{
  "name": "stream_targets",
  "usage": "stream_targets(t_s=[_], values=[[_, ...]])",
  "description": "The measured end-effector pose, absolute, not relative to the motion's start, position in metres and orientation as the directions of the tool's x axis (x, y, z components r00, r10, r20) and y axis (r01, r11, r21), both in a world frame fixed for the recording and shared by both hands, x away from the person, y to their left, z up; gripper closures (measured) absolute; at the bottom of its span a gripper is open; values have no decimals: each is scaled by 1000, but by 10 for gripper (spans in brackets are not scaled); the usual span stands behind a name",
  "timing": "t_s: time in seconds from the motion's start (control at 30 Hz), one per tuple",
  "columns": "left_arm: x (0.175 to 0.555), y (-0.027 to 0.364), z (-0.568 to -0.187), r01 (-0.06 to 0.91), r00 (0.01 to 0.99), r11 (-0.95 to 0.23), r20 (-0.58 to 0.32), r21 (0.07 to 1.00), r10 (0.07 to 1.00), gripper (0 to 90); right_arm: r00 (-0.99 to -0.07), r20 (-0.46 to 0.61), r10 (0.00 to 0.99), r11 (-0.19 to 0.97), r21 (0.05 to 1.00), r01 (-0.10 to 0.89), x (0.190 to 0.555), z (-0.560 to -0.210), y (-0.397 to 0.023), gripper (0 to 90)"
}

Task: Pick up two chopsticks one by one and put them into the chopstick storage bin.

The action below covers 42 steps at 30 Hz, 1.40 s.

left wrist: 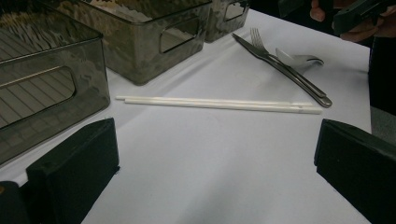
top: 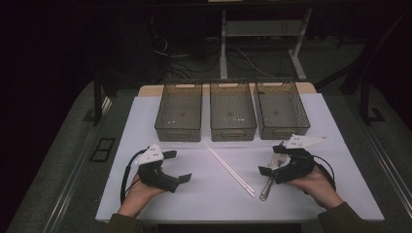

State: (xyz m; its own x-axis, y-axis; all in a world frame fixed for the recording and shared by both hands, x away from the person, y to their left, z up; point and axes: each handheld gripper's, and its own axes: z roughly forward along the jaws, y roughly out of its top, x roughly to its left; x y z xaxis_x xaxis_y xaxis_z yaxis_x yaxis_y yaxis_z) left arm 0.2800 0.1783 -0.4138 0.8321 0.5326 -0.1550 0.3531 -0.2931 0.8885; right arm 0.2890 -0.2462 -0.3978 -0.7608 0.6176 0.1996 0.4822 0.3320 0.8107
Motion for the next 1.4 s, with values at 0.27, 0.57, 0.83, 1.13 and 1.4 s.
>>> stream_targets(t_s=[0.27,0.57,0.83,1.13,1.4], values=[[280,179,-414,352,831,-293,-152,889,536,0,-767,205,608,342,804,486,294,-397,-236,29],[279,178,-414,352,832,-294,-152,889,534,0,-766,214,607,351,792,500,298,-397,-226,29],[280,177,-414,350,833,-300,-147,887,534,0,-770,205,604,377,777,503,303,-399,-216,60],[279,177,-414,347,834,-303,-144,887,533,0,-771,209,601,398,758,516,306,-399,-205,147],[280,177,-414,348,833,-305,-144,887,534,0,-778,210,592,423,741,522,310,-400,-194,226]])
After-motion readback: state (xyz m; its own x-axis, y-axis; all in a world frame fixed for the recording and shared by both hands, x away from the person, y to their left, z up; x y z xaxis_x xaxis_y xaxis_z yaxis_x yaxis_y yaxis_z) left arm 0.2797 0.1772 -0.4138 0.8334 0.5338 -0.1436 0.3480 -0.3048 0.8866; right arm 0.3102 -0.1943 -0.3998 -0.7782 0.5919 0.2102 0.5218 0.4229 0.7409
